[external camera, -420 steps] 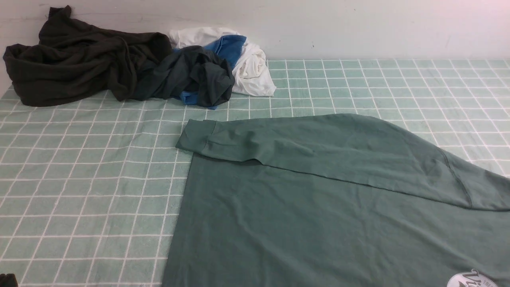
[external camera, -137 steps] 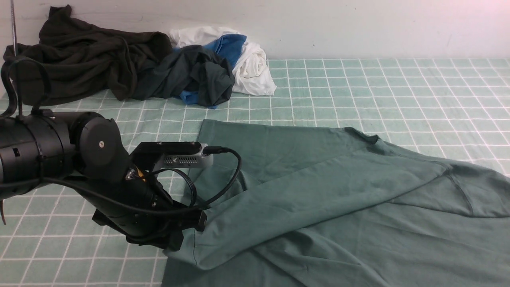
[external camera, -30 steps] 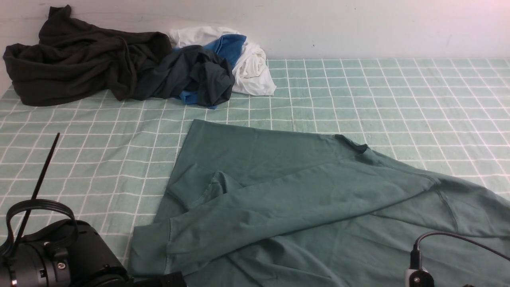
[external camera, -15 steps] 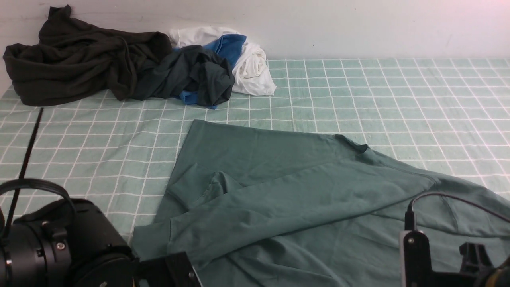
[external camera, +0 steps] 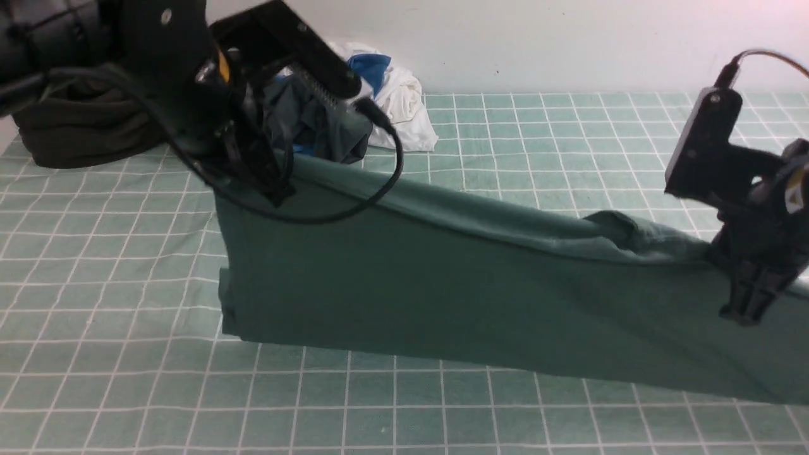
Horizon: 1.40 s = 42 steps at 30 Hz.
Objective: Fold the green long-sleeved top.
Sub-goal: Use both arms to drag the lower edge of the fabric forward and fold it over the upper edge
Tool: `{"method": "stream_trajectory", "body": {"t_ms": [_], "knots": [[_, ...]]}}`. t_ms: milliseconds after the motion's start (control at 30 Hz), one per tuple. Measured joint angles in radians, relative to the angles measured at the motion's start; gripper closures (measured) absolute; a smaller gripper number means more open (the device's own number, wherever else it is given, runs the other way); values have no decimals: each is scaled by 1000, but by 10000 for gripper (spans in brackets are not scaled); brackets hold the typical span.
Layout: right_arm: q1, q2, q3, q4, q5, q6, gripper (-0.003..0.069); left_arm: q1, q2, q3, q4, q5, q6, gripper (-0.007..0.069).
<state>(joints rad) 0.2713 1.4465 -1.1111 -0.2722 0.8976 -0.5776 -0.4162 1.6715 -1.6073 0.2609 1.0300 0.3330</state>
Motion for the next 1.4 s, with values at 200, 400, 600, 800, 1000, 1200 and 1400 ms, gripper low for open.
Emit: {"method": "stream_trajectory", "body": {"t_ms": [200,400,600,800,1000,1200,1400], "knots": [[-77,224,-166,27,-55,-17,652,64,277,-245,-17,-13,41,604],[-114,401,-298,37,-102,27,620,108,465,-325,-21,-109,28,592],[-134,514,-413,-18,-114,271,407,140,566,-342,-2,-223,-47,463],[-136,458,-464,-67,-40,522,260,148,570,-452,10,-173,-219,239],[-188,316,-418,43,38,578,243,147,560,-568,-52,43,-282,132],[-330,131,-178,131,42,598,242,130,560,-454,-196,189,-207,264],[-511,90,-7,145,-22,682,209,110,562,-287,-248,170,-167,519]]}}
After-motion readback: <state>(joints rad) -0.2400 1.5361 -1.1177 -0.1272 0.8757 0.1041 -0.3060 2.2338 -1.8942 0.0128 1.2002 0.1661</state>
